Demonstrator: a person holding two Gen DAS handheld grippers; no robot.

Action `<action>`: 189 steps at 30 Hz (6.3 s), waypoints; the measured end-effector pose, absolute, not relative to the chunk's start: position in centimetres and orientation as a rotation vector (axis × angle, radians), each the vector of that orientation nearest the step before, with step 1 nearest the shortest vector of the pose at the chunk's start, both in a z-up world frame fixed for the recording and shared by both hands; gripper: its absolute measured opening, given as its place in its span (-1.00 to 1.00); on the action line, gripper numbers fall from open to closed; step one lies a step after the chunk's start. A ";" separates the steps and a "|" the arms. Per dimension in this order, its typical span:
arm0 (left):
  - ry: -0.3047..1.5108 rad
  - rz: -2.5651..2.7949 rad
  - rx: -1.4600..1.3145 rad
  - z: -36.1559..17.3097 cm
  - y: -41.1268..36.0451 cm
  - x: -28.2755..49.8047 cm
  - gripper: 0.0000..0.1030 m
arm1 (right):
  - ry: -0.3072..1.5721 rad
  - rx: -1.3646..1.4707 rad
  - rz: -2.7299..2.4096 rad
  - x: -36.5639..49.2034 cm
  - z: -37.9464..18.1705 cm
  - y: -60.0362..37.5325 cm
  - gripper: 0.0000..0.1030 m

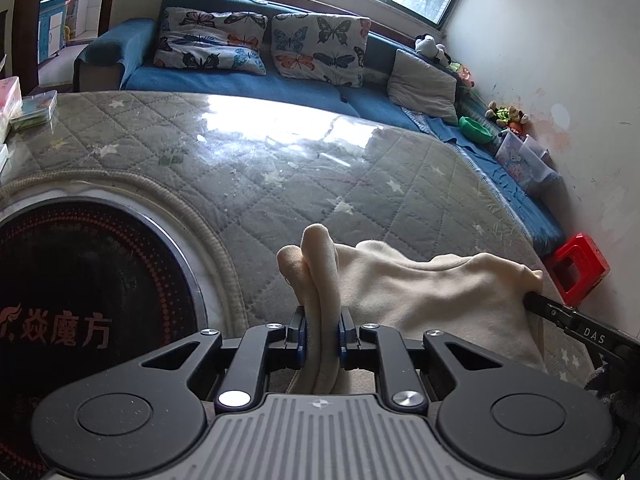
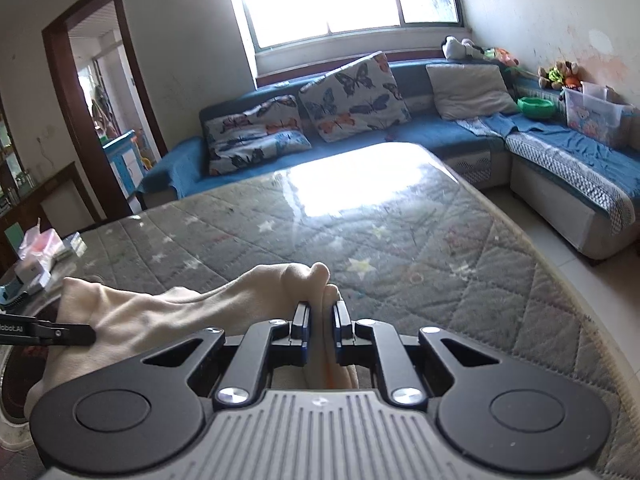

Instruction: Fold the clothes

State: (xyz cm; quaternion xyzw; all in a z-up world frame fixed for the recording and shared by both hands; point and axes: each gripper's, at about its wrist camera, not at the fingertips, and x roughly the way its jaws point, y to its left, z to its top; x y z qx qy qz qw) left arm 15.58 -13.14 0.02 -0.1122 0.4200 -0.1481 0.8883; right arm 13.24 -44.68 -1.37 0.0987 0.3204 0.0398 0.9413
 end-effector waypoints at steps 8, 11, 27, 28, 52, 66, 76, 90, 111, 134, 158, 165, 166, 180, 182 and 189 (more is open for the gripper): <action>0.886 -0.324 -0.230 -0.7 -12.6 14.7 -0.68 | 0.694 0.215 0.071 13.3 -2.7 -44.7 -0.79; 0.889 -0.335 -0.232 -0.7 -12.1 14.2 -0.68 | 0.711 0.214 0.075 12.6 -3.0 -44.6 -0.79; 0.897 -0.331 -0.260 -1.0 -10.7 13.2 -0.54 | 0.727 0.198 0.050 10.9 -2.9 -43.6 -0.77; 0.895 -0.329 -0.259 -0.9 -10.6 13.2 -0.51 | 0.727 0.189 0.047 11.0 -2.7 -43.6 -0.76; 0.868 -0.271 -0.228 -0.7 -9.5 13.9 -0.12 | 0.718 0.083 0.155 16.8 -2.6 -37.0 -0.61; 0.866 -0.272 -0.232 -0.9 -9.4 14.2 -0.08 | 0.683 0.001 0.248 15.2 -2.0 -33.6 -0.56; 0.867 -0.251 -0.236 -0.9 -8.7 14.3 -0.01 | 0.681 -0.001 0.233 15.7 -2.8 -32.7 -0.54; 0.860 -0.231 -0.215 -1.0 -8.8 14.0 -0.01 | 0.676 -0.080 0.324 8.9 -2.4 -30.9 -0.44; 0.803 -0.219 -0.071 0.4 -10.0 9.7 0.16 | 0.726 -0.154 0.344 1.4 -2.0 -32.7 -0.36; 0.734 -0.196 0.039 0.5 -11.5 1.6 0.99 | 0.740 0.065 0.201 -0.3 -2.2 -33.9 -0.08; 0.723 -0.168 0.065 -0.5 -11.4 -2.3 1.00 | 0.728 0.069 0.185 -2.6 -2.3 -32.2 0.59; 0.728 -0.171 0.061 -0.6 -11.7 -3.1 1.00 | 0.721 0.074 0.179 -3.1 -2.3 -32.2 0.61; 0.728 -0.170 0.061 -0.6 -11.7 -3.3 1.00 | 0.720 0.075 0.179 -3.2 -2.2 -32.2 0.62; 0.728 -0.162 0.066 -0.7 -12.3 -5.1 1.00 | 0.709 0.089 0.177 -4.6 -2.1 -32.1 0.66; 0.728 -0.164 0.069 -0.6 -12.5 -5.3 1.00 | 0.707 0.092 0.176 -4.8 -2.0 -32.2 0.66; 0.720 -0.175 0.076 -0.5 -13.1 -6.0 1.00 | 0.699 0.099 0.174 -5.5 -1.9 -32.4 0.66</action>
